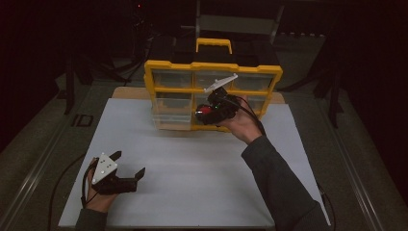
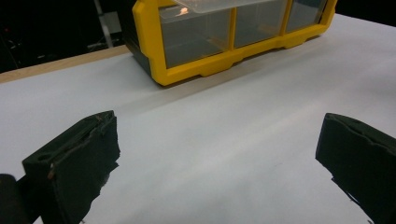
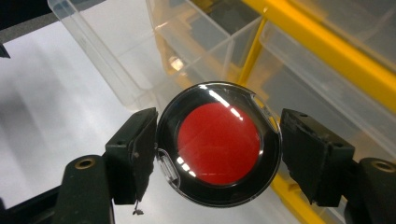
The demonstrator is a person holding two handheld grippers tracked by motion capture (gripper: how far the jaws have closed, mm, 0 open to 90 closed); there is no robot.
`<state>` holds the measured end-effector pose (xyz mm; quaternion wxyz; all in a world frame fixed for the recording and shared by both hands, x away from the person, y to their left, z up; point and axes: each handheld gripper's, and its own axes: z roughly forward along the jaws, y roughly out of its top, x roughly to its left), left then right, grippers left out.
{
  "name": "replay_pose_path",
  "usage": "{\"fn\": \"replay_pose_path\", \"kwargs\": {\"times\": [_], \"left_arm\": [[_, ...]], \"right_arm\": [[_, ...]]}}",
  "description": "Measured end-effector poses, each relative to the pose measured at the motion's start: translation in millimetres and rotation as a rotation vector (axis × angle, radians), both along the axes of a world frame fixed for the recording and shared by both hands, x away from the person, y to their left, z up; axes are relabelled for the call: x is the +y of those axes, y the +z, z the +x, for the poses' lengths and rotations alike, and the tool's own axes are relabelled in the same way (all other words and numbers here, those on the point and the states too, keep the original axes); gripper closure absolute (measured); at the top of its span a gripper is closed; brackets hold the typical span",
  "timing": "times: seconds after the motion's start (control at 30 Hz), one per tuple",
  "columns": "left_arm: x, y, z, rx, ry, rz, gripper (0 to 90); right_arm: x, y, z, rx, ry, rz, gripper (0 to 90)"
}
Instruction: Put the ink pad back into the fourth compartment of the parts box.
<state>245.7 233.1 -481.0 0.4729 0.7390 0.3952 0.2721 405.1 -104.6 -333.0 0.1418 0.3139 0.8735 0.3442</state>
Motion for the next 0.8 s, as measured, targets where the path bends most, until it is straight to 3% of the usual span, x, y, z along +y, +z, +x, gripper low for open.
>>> {"fn": "replay_pose_path", "kwargs": {"times": [0.8], "left_arm": [[-0.3,-0.2,0.2,0.000,0.000,0.002,0.0]], "right_arm": [[3.3,24.5,17.4,-0.022,-0.034,0.010,29.3]]}}
